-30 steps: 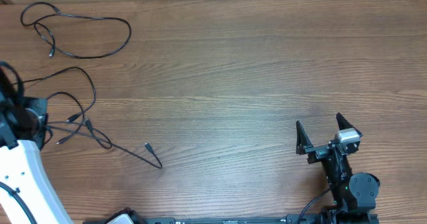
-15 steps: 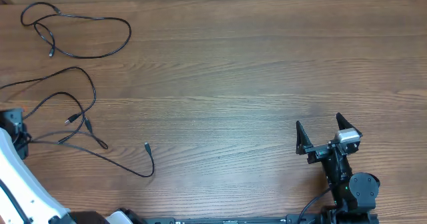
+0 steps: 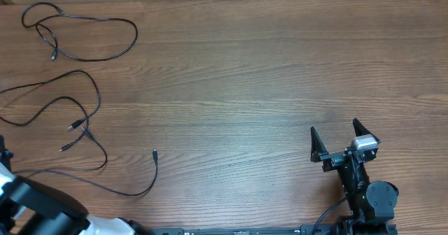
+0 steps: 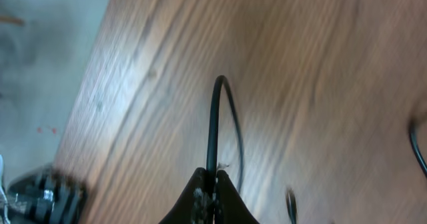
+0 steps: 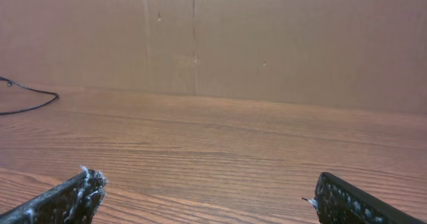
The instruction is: Untangle cables
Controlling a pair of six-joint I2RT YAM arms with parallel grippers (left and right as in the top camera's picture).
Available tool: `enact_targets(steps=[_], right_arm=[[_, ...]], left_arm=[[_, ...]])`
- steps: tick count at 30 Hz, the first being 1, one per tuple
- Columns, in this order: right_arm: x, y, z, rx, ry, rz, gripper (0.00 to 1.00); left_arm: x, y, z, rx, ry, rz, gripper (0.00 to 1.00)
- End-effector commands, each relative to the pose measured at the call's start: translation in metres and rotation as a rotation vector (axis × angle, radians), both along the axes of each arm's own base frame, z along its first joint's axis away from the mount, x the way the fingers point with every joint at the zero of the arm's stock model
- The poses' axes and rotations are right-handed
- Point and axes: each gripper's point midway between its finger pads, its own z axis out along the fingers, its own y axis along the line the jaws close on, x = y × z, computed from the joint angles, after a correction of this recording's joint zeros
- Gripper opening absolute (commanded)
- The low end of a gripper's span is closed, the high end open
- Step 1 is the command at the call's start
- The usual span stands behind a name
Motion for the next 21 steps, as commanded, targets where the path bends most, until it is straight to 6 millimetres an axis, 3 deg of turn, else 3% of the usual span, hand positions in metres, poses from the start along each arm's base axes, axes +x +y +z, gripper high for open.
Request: enact_targets(steps=[1,6,11,18,21], right_arm=[[0.000,0.000,-0.002,-0.002,-0.003,-0.004,1.00],[0.000,0.000,-0.002,-0.002,-0.003,-0.004,1.00],[0.000,0.000,-0.002,-0.002,-0.003,-0.004,1.00],[0.000,0.000,-0.002,-0.002,-0.003,-0.004,1.00],[0.000,0.000,-0.002,-0.002,-0.003,-0.004,1.00]], left_arm=[[-0.004,0.029,0.003,0.075,0.095,-0.079,0.04],[0.020,0.061,0.003,0.167,0.072,-0.203,0.04],[0.032,0.084,0.013,0.250,0.062,-0.275,0.07],[0.018,0.092,-0.002,0.220,0.116,-0.258,0.43],[0.020,0.091,-0.008,0.198,0.103,-0.267,0.46]])
